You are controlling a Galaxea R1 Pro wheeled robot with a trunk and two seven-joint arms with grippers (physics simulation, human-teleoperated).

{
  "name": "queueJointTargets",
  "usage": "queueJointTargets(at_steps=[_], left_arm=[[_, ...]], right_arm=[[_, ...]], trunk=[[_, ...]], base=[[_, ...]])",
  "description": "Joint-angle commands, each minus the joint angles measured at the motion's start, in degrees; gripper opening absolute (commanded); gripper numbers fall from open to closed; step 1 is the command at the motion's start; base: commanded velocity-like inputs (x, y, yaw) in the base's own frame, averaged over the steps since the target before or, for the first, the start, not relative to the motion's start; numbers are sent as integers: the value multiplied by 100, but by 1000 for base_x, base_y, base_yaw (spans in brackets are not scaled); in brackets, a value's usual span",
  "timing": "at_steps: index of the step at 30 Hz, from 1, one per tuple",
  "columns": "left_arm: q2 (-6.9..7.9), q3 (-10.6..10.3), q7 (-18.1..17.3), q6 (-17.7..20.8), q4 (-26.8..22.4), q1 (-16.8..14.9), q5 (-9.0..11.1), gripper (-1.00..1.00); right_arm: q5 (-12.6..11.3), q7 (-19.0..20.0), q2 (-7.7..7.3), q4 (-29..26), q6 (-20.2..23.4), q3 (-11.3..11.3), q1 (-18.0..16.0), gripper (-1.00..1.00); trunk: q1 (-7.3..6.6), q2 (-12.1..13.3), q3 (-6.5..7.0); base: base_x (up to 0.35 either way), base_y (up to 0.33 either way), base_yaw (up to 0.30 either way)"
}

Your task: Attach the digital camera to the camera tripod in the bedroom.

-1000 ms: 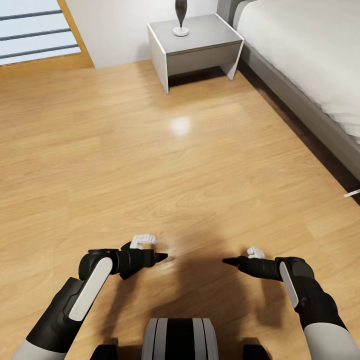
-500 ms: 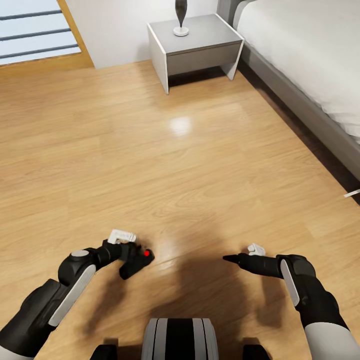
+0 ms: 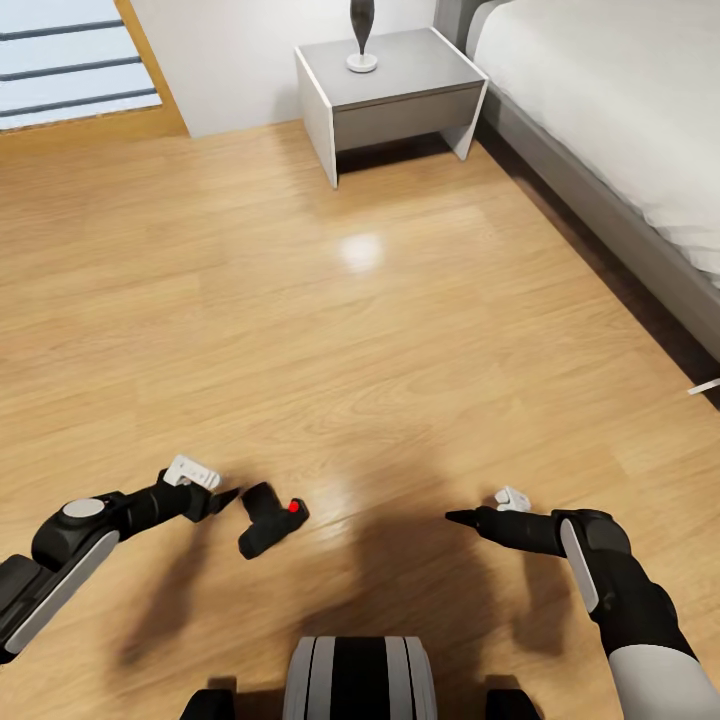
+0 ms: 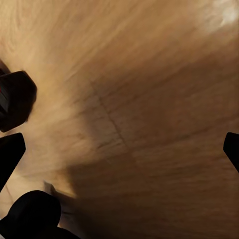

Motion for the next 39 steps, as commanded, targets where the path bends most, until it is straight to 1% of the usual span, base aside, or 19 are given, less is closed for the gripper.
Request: queueJointTargets(at_steps=[1, 8, 11, 14, 15, 17, 18, 20, 21, 22, 23, 24, 25, 28, 39], left_arm=[[48, -7, -43, 14, 83, -4, 40, 100], [83, -19, -99, -1, 358, -4, 36, 100], [88, -67, -155, -25, 523, -4, -16, 100], [98, -180, -277, -84, 600, -4, -76, 100], [110, -298, -378, -173, 634, -4, -147, 100], [120, -434, -474, -317, 658, -4, -260, 100], [126, -566, -546, -525, 679, -4, -423, 100], [131, -666, -594, -776, 697, -4, -619, 100], [133, -731, -641, -1026, 728, -4, -815, 100], [134, -754, -668, -1138, 751, -4, -901, 100], [131, -788, -734, -1314, 813, -4, -1034, 100], [127, -799, -775, -1378, 850, -4, -1075, 100], [97, -830, -1035, -1541, 1033, -4, -1139, 100], [92, -839, -1253, -1623, 1170, -4, -1120, 100], [97, -864, -1517, -1702, 1355, -4, -1147, 100]], right_arm=[[-28, -7, 1, -1, 44, -7, -2, 100], [-23, -7, 2, 0, 44, -7, -3, 100], [-19, -7, 2, 4, 44, -7, -3, 100], [-10, -7, 2, 7, 44, -3, -3, 100], [-3, -7, 2, 7, 44, -1, -3, 100], [3, -7, 2, 8, 44, 0, -2, 100], [6, -7, 2, 8, 44, -2, -2, 100], [9, -7, 2, 8, 44, -4, -2, 100], [10, -7, 2, 9, 44, -5, -2, 100], [11, -7, 2, 9, 44, -5, -4, 100], [12, -7, 2, 9, 44, -6, -4, 100], [12, -7, 2, 9, 44, -6, -3, 100], [13, -7, 2, 11, 44, -6, -3, 100], [17, -7, 2, 19, 41, -7, -3, 100], [22, -9, 2, 42, 35, -6, -5, 100]], trunk=[[-1, -1, -3], [-1, -1, -3], [-1, -1, -3], [-1, -1, -3], [-1, -1, -3], [-1, -1, -3], [-1, -1, -3], [-1, -1, -3], [-1, -1, -3], [-1, -1, -3], [-1, -1, -3], [-1, -1, -3], [-1, -1, -3], [-1, -1, -3], [-1, -1, -3]], base=[[0, 0, 0], [0, 0, 0], [0, 0, 0], [0, 0, 0], [0, 0, 0], [0, 0, 0], [0, 0, 0], [0, 0, 0], [0, 0, 0], [0, 0, 0], [0, 0, 0], [0, 0, 0], [0, 0, 0], [0, 0, 0], [0, 0, 0]])
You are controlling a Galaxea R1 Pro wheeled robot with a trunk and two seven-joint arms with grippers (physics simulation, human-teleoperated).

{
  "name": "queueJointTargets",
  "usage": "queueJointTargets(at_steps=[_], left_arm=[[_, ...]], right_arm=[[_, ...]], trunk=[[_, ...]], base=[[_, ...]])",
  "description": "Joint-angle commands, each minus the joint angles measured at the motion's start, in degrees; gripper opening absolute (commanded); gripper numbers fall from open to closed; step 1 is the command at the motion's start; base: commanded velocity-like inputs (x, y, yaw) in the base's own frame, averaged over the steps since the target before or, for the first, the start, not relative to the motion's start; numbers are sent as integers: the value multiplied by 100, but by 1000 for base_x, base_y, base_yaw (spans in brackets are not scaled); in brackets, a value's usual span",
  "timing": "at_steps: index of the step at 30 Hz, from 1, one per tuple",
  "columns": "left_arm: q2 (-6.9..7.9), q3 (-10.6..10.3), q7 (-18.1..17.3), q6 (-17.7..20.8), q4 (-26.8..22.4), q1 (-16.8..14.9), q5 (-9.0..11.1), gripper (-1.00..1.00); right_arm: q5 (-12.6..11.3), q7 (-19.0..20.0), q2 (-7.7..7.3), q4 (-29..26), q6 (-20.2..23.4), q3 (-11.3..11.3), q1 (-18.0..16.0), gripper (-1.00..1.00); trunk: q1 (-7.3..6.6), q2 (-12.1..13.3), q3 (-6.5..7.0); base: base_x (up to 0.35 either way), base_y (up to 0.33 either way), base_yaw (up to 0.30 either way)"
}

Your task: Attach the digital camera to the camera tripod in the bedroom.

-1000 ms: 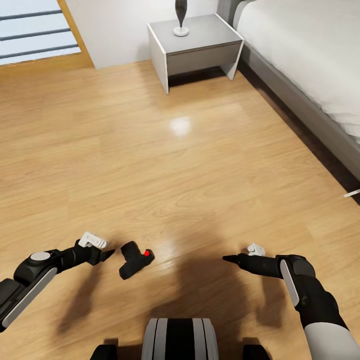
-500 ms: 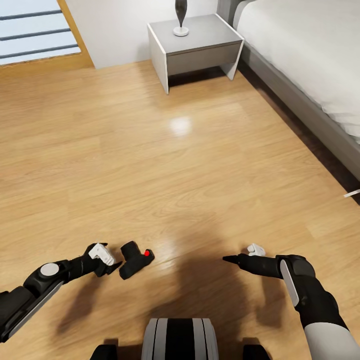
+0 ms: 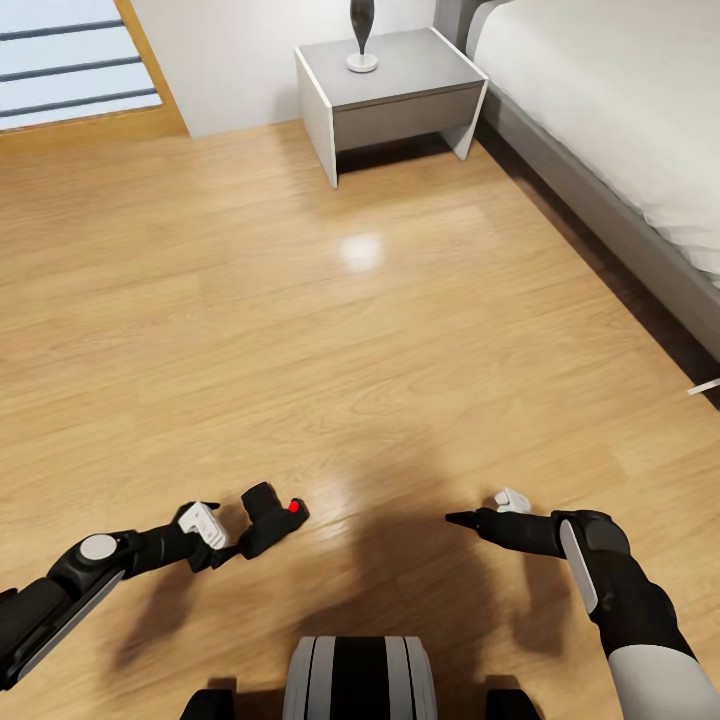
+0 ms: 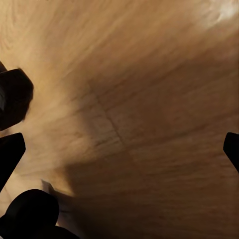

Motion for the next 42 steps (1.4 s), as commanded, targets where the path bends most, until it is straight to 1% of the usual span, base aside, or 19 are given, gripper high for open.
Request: queueJointTargets(at_steps=[1, 7, 13, 14, 17, 18, 19, 20, 21, 22, 23, 26, 32, 38, 42], left_arm=[[-3, -12, -32, 47, 10, -5, 60, 100], [-16, -31, -98, 1, 66, -5, 57, 100], [-25, -285, -122, -146, 132, -5, 84, 100], [-31, -364, -116, -168, 173, -5, 90, 100], [-51, -468, -109, -196, 350, -10, 91, 100], [-137, -529, -109, -213, 615, -12, 74, 100], [-215, -545, -107, -217, 737, -11, 65, 100], [-317, -558, -103, -220, 840, -10, 51, 100], [-372, -563, -100, -221, 886, -11, 43, 100], [-468, -570, -96, -222, 964, -10, 30, 100], [-593, -577, -91, -224, 1062, -11, 4, 100], [-648, -580, -79, -224, 1100, -10, -49, 100], [-681, -581, -47, -225, 1126, -7, -144, 100], [-691, -577, 48, -237, 1144, -8, -173, 100], [-696, -570, 201, -315, 1150, -12, -170, 100]], right_arm=[[-28, -3, 0, -2, 44, -7, -2, 100], [-28, -2, 0, -1, 44, -7, -1, 100], [-28, 5, 0, -1, 44, -6, -1, 100], [-28, 6, 0, -1, 44, -3, -1, 100], [-28, 6, 0, -1, 44, -2, 0, 100], [-33, 10, 0, -1, 44, -5, -1, 100], [-38, 12, 0, -1, 44, -6, -1, 100], [-40, 12, 0, -1, 44, -7, -2, 100], [-42, 13, 0, -1, 44, -7, -2, 100], [-43, 12, 0, -1, 44, -7, -1, 100], [-39, 12, 0, -1, 44, -7, 0, 100], [-38, 14, 0, -4, 44, -7, 0, 100], [-37, 15, 0, -14, 44, -7, 0, 100], [-37, 16, 0, -17, 44, -7, 0, 100], [-40, 16, 0, -18, 44, -7, -1, 100]], trunk=[[-1, -2, -3], [-1, -2, -3], [-1, -2, -3], [-1, -2, -3], [-1, -2, -3], [-1, -2, -3], [-1, -2, -3], [-1, -2, -3], [-1, -2, -3], [-1, -2, -3], [-1, -2, -3], [-1, -2, -3], [-1, -2, -3], [-1, -2, -3], [-1, -2, -3]], base=[[0, 0, 0], [0, 0, 0], [0, 0, 0], [0, 0, 0], [0, 0, 0], [0, 0, 0], [0, 0, 0], [0, 0, 0], [0, 0, 0], [0, 0, 0], [0, 0, 0], [0, 0, 0], [0, 0, 0], [0, 0, 0], [0, 0, 0]])
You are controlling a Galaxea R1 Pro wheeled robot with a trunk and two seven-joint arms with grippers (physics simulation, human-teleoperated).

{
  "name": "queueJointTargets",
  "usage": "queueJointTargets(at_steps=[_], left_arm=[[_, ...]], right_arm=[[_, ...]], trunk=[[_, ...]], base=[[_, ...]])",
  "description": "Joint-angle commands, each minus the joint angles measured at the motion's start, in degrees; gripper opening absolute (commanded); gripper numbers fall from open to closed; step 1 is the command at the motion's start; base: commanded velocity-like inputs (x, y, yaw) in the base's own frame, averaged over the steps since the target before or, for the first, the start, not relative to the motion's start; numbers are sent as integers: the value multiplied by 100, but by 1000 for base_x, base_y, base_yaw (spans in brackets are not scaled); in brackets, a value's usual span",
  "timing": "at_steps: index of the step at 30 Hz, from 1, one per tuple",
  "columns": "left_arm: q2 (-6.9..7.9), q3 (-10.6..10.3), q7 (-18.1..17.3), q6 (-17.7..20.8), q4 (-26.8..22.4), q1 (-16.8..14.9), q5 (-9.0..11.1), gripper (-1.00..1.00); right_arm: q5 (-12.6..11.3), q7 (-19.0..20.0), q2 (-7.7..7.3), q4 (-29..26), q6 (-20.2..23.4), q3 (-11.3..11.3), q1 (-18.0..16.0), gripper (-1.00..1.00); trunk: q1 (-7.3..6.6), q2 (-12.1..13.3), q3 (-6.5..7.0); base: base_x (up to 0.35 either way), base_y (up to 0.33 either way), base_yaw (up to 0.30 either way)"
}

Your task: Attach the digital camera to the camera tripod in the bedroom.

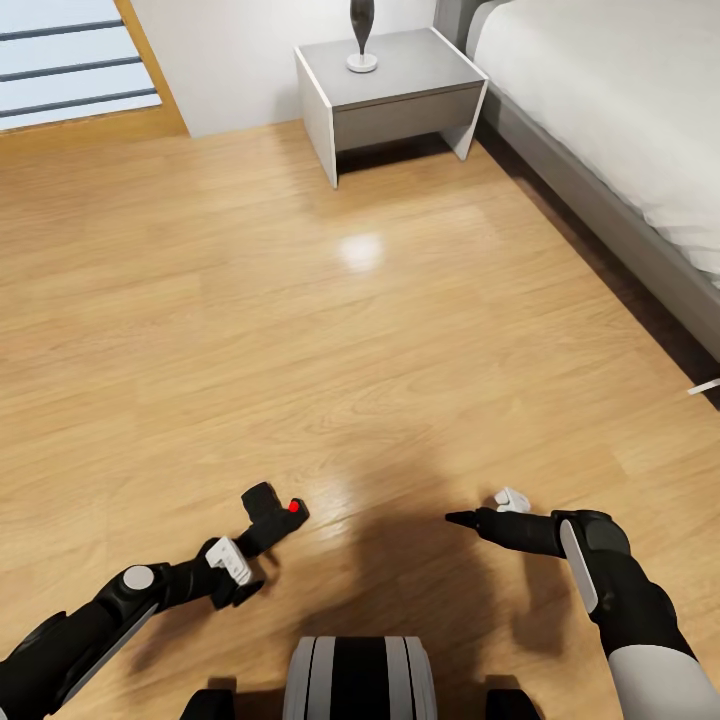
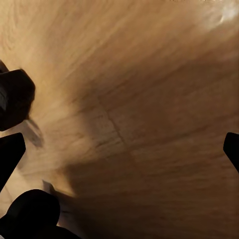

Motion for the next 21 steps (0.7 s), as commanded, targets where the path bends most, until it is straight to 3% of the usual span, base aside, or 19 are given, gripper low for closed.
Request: queueJointTargets(at_steps=[1, 13, 21], left_arm=[[4, -11, 39, 32, -7, -5, 62, 100], [-17, -7, 557, -161, 174, -6, 70, 100], [-247, 45, 674, -328, 484, 3, 27, 100]], right_arm=[[-29, -4, 0, -2, 44, -7, -2, 100], [-34, -4, 0, -11, 45, -7, -2, 100], [-68, -4, -4, 3, 46, -10, -2, 100]], trunk=[[-1, -2, -3], [-1, -2, -3], [-1, -2, -3]], base=[[0, 0, 0], [0, 0, 0], [0, 0, 0]])
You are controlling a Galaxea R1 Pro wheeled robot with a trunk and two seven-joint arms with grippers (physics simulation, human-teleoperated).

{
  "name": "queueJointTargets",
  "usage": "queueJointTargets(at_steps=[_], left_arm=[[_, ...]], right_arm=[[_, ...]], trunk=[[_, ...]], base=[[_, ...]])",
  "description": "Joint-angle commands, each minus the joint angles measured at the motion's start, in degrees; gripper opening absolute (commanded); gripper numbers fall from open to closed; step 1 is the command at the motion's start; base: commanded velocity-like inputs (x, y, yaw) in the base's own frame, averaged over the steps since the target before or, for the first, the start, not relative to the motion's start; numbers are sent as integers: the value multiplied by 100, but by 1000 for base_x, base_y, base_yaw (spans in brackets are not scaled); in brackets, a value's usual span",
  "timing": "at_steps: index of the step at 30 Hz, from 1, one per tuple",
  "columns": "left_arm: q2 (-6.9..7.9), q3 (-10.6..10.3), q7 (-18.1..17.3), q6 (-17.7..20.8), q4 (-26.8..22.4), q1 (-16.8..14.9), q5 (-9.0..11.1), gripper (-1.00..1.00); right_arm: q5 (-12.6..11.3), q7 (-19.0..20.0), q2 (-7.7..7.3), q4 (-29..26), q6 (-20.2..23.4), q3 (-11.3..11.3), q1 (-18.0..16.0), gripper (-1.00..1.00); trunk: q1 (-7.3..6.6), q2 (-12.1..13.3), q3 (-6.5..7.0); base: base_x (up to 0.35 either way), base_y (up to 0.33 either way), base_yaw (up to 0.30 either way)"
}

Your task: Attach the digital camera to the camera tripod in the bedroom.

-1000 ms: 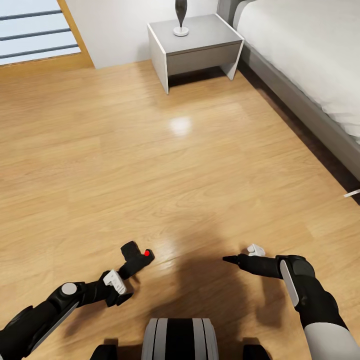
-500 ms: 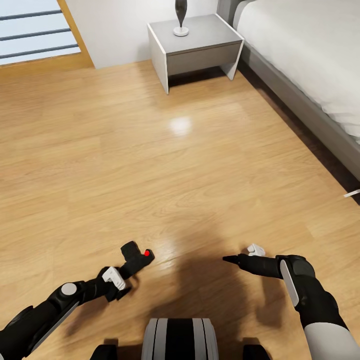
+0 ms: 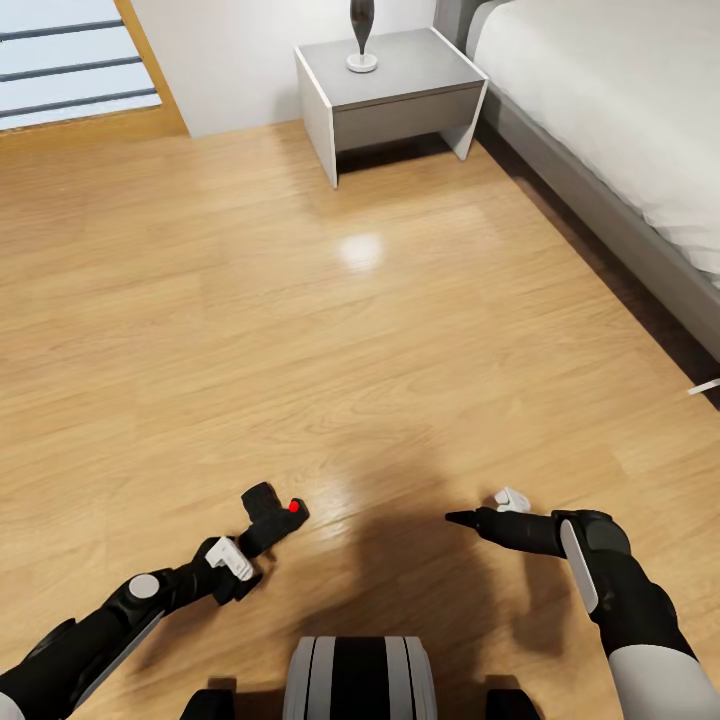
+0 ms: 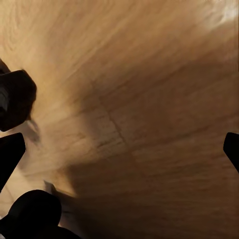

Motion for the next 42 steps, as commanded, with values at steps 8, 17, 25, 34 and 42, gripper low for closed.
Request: queueJointTargets(at_steps=[8, 17, 25, 34, 42], left_arm=[[-107, 92, -38, -210, 182, -4, 9, 100], [184, 35, -48, -198, -107, -4, 96, 100], [224, 43, -30, -229, -171, -4, 94, 100], [224, 94, 10, -238, -126, -4, -33, 100], [184, 346, 37, -238, -84, -4, -216, 100]], right_arm=[[-4, -13, 4, 12, 56, -11, -2, 100], [-41, -16, -57, 11, 54, -4, -2, 100], [-45, -17, -60, 12, 52, 2, -2, 100], [-30, -22, -57, 16, 52, 5, -2, 100], [-26, -17, -56, 15, 52, 5, -2, 100]], trunk=[[-1, -2, -3], [-1, -2, -3], [-1, -2, -3], [-1, -2, -3], [-1, -2, -3]], base=[[0, 0, 0], [0, 0, 0], [0, 0, 0], [0, 0, 0], [0, 0, 0]])
